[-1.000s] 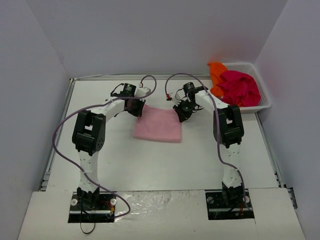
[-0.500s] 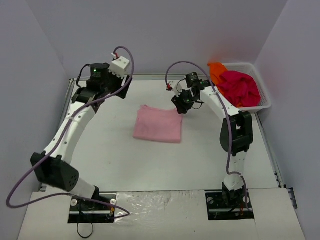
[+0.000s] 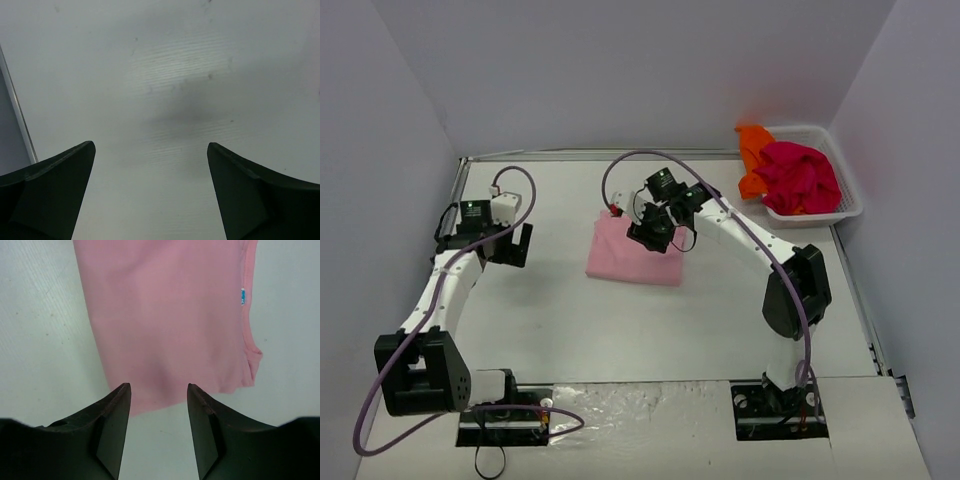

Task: Fold and stack the t-shirts
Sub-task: Put the neatly folded tshirt into the corner of the board with the left arm

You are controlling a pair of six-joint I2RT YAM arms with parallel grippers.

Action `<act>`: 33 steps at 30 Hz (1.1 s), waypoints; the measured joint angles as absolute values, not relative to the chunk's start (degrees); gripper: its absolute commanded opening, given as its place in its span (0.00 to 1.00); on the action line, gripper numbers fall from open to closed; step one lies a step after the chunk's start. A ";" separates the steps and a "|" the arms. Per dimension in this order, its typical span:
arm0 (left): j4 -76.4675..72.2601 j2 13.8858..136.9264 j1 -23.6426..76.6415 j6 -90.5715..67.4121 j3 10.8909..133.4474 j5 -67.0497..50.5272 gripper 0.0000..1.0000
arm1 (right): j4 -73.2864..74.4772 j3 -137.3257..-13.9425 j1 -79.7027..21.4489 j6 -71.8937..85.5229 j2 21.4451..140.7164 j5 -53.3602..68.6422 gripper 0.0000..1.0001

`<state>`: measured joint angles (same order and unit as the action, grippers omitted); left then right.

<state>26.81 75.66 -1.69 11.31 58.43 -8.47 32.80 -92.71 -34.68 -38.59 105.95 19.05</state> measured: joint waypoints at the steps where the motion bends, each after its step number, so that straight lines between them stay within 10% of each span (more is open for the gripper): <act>1: 26.85 74.50 -2.76 11.29 57.04 -8.27 0.94 | 32.32 -92.47 -35.79 -38.57 105.95 17.98 0.44; 7: 25.43 67.75 -8.36 10.85 56.60 -8.64 0.94 | 28.58 -92.09 -39.62 -37.78 109.10 14.02 0.01; 33: 24.62 66.32 -9.52 8.19 57.10 -17.85 0.94 | 17.43 -83.59 -37.08 -40.05 118.54 9.10 0.00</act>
